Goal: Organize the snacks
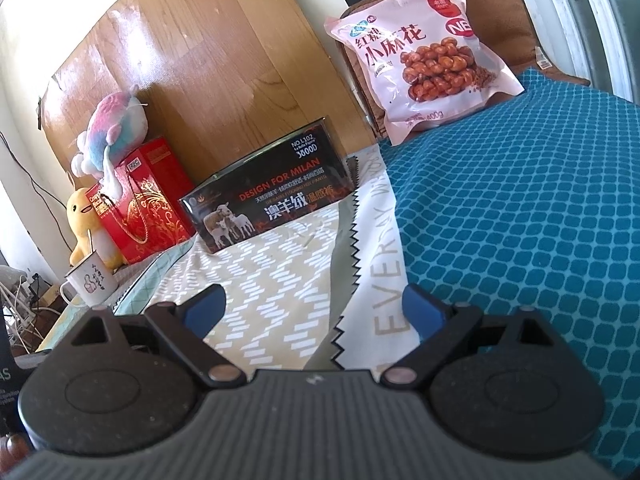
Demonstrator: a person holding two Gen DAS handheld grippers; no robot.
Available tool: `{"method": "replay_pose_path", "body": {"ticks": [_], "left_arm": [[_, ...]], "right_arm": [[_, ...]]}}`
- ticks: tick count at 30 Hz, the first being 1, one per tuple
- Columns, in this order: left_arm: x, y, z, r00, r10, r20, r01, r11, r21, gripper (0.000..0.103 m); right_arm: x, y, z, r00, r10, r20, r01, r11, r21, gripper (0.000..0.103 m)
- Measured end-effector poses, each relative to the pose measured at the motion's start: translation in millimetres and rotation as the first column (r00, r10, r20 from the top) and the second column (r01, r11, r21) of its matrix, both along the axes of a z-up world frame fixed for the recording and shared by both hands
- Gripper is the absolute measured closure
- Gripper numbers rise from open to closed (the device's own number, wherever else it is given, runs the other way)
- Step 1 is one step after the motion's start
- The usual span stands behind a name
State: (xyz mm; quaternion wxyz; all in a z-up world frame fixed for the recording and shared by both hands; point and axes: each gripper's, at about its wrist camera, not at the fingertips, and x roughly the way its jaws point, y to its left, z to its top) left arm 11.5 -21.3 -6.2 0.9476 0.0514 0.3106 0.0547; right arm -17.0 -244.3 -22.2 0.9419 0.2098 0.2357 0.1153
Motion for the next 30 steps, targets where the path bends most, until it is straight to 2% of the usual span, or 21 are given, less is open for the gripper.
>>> {"method": "replay_pose_path", "body": {"ticks": [30], "left_arm": [[-1.9,-1.3,1.8,1.000,-0.014,0.027,0.013,0.999,0.035,0.000]], "right_arm": [[-1.5,-3.0,1.7,1.000,-0.007,0.013,0.007,1.000,0.015,0.006]]}}
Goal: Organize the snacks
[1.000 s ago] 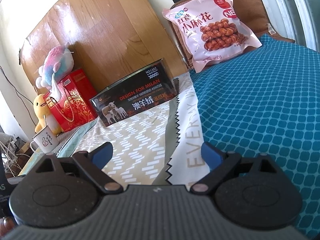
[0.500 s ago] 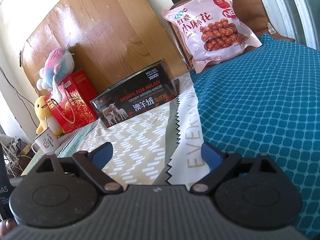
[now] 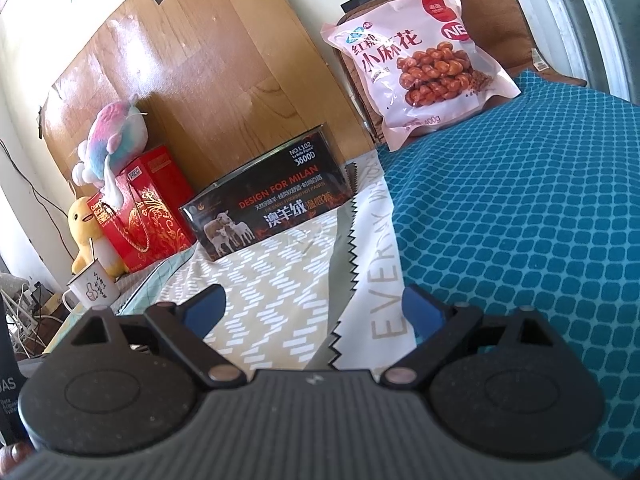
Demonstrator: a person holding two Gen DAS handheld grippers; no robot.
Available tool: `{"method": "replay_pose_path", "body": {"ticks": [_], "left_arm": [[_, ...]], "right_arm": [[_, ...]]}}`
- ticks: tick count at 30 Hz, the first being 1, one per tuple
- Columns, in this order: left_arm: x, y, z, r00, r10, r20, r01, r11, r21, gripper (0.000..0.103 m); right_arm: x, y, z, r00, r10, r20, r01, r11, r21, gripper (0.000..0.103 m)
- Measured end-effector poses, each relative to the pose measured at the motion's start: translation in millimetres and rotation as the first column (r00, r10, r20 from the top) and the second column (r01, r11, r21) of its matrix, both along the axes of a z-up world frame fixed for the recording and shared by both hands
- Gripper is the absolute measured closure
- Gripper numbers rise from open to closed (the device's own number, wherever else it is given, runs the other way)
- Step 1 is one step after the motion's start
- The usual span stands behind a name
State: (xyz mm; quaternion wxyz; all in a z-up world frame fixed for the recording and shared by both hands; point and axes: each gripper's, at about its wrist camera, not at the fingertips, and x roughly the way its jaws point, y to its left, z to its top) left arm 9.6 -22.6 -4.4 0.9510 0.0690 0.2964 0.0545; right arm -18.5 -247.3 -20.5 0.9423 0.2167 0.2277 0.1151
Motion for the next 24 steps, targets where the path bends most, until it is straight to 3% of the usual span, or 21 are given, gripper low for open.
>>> {"method": "replay_pose_path", "body": {"ticks": [24], "left_arm": [[-1.5,-0.7,1.8,1.000,-0.003,0.008,0.003,1.000,0.002,0.000]], "right_arm": [[-0.9,-0.4,0.6,1.000,-0.008,0.000,0.008,1.000,0.001,0.006]]}}
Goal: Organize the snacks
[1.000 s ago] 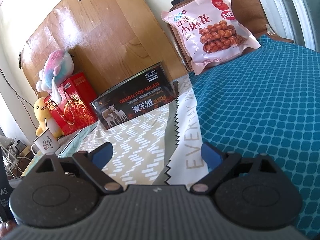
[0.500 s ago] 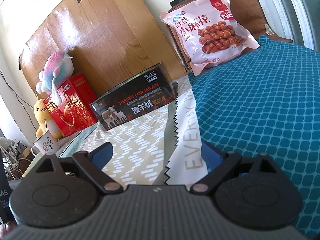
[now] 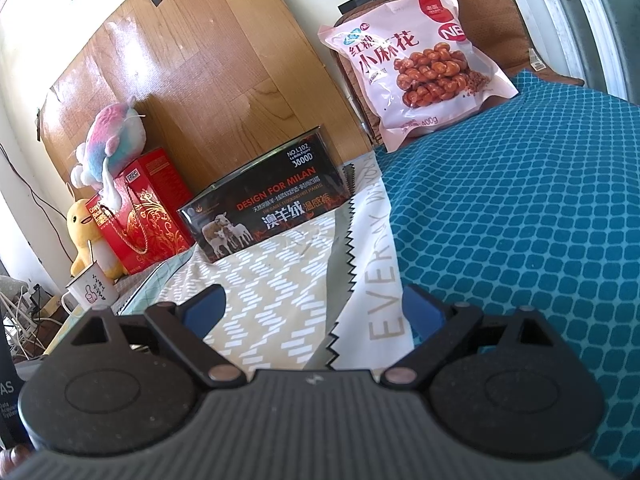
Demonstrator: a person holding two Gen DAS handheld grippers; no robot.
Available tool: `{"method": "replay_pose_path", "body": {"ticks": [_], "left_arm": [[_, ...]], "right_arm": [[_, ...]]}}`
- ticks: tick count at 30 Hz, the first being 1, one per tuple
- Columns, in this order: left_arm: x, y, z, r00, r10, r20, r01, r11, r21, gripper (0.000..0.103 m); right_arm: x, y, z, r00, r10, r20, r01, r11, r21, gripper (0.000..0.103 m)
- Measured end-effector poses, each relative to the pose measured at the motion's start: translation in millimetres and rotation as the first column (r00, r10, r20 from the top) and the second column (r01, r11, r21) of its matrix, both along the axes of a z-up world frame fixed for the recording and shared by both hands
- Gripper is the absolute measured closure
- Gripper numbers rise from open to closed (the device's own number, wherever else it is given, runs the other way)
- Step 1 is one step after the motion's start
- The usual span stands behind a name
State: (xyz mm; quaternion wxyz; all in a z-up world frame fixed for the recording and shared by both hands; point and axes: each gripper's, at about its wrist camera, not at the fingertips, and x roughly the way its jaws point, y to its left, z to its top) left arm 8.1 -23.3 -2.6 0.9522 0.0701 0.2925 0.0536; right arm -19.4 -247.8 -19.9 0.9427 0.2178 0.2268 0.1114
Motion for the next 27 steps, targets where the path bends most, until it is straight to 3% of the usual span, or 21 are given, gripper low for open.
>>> {"method": "replay_pose_path", "body": {"ticks": [27], "left_arm": [[-4.7,0.7,1.3,0.999,-0.019,0.026,0.020,1.000,-0.016,0.000]], "right_arm": [[0.7,6.4,1.2,1.000,0.005,0.013,-0.004,0.998,-0.059,0.006]]}}
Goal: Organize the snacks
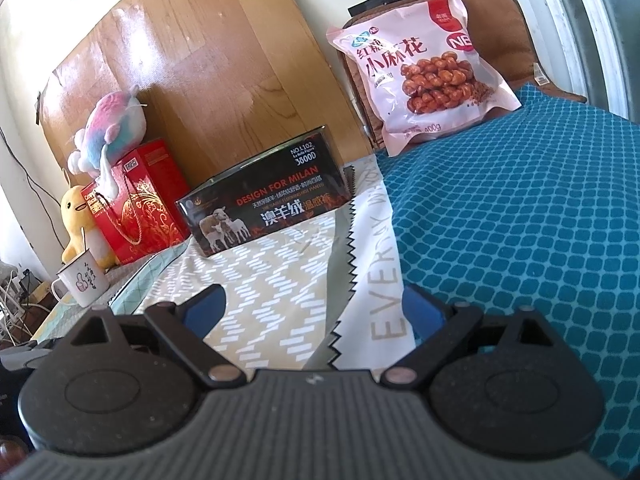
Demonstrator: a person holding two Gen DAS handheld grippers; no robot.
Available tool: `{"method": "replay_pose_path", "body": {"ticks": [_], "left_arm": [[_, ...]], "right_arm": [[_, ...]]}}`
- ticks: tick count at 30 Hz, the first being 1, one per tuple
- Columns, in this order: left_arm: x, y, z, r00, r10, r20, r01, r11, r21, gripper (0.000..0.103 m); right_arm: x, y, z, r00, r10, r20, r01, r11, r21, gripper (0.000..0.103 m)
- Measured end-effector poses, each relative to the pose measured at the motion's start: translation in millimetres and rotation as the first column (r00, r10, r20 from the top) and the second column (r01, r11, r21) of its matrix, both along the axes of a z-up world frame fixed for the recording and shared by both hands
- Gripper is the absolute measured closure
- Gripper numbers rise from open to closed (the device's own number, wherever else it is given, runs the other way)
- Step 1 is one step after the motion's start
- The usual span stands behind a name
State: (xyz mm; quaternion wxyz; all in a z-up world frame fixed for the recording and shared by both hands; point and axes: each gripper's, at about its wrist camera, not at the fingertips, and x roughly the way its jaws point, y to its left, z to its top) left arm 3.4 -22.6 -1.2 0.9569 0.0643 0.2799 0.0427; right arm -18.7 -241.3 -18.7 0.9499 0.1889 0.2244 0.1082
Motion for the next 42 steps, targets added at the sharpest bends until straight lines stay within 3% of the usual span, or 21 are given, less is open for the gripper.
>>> {"method": "replay_pose_path", "body": {"ticks": [26,42], "left_arm": [[-2.4,-1.4,1.4,1.000,0.005,0.012,-0.005,1.000,0.011,0.000],[-5.5,-7.7,3.7,1.000,0.012,0.024,-0.014,0.998,0.063,0.000]], "right_arm": [[-2.2,-0.5,1.2,1.000,-0.005,0.007,0.005,1.000,0.004,0.006],[-3.1,4.9,4.4,1.000,-0.006,0.018,0.007,1.000,-0.029,0.006]]}}
